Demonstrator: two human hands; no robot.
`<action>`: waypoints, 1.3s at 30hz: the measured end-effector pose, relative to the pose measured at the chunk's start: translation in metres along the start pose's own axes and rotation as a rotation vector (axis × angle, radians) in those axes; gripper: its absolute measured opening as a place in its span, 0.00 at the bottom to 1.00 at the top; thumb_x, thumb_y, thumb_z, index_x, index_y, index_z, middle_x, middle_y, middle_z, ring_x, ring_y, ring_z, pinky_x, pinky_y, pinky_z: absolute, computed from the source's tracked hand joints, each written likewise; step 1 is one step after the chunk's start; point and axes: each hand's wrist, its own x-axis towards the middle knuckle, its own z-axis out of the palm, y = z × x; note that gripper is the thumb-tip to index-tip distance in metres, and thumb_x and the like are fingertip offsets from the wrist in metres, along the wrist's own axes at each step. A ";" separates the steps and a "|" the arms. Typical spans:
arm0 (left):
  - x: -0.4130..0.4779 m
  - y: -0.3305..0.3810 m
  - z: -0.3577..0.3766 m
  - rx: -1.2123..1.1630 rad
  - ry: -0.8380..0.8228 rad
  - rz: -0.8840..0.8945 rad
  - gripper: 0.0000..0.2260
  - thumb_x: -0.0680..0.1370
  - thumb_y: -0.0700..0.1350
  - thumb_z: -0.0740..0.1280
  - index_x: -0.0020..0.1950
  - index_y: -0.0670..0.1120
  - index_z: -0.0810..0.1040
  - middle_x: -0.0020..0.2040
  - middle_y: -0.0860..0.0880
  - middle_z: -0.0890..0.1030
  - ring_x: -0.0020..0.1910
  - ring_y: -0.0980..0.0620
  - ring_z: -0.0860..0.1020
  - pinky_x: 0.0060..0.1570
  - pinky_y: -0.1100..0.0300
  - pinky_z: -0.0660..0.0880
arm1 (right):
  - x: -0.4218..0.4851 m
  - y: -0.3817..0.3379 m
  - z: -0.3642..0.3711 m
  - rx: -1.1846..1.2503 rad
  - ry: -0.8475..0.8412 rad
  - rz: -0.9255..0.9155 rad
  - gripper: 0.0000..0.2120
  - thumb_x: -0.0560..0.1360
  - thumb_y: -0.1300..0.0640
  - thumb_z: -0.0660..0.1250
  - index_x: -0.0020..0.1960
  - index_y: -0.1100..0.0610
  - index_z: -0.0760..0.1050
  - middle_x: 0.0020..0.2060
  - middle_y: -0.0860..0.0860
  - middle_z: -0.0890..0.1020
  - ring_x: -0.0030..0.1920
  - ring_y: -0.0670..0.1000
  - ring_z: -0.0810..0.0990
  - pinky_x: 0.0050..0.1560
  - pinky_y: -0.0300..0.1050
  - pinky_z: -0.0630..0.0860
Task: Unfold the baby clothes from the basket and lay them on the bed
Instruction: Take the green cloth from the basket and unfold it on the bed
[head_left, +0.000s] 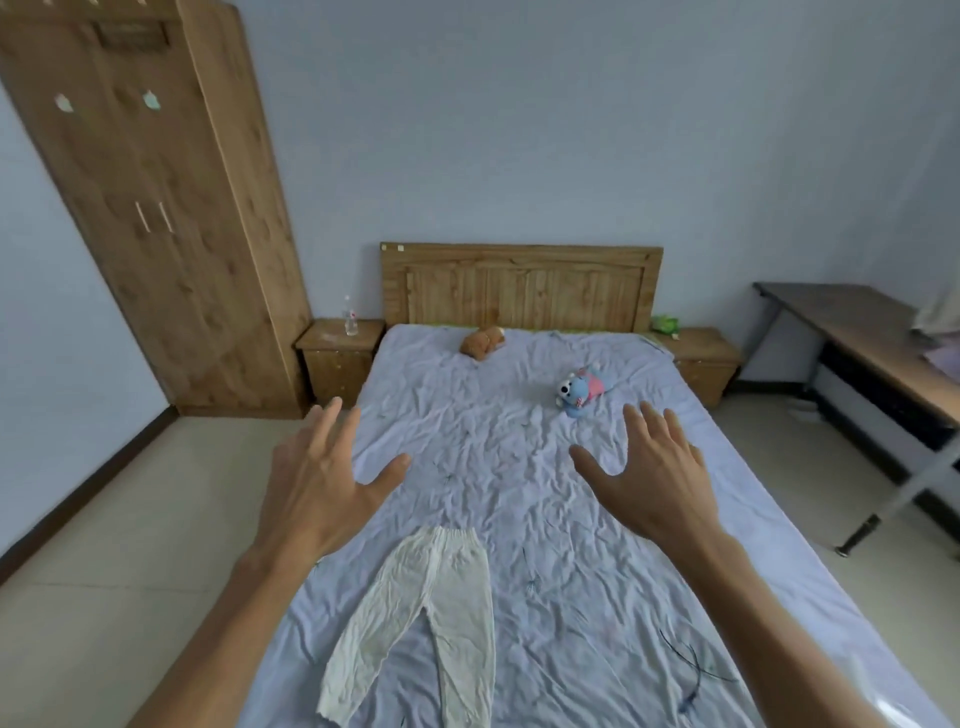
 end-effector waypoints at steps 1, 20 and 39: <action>-0.006 0.003 -0.004 -0.009 -0.006 0.021 0.46 0.74 0.75 0.47 0.83 0.47 0.58 0.84 0.46 0.54 0.83 0.46 0.52 0.79 0.46 0.54 | -0.012 0.001 -0.007 -0.007 0.010 0.017 0.49 0.73 0.24 0.52 0.82 0.55 0.52 0.82 0.53 0.55 0.82 0.56 0.49 0.78 0.57 0.56; -0.153 0.086 -0.020 -0.228 -0.158 0.623 0.46 0.73 0.75 0.48 0.80 0.44 0.66 0.82 0.43 0.63 0.82 0.45 0.58 0.77 0.44 0.58 | -0.316 0.033 -0.084 -0.125 0.243 0.472 0.44 0.75 0.29 0.58 0.80 0.58 0.58 0.81 0.55 0.61 0.81 0.57 0.55 0.77 0.57 0.59; -0.419 0.261 0.028 -0.387 -0.358 0.834 0.44 0.73 0.74 0.49 0.79 0.46 0.67 0.81 0.45 0.64 0.82 0.47 0.59 0.78 0.45 0.58 | -0.588 0.208 -0.121 -0.123 0.261 0.752 0.41 0.77 0.31 0.60 0.79 0.58 0.61 0.77 0.57 0.67 0.78 0.58 0.64 0.73 0.57 0.66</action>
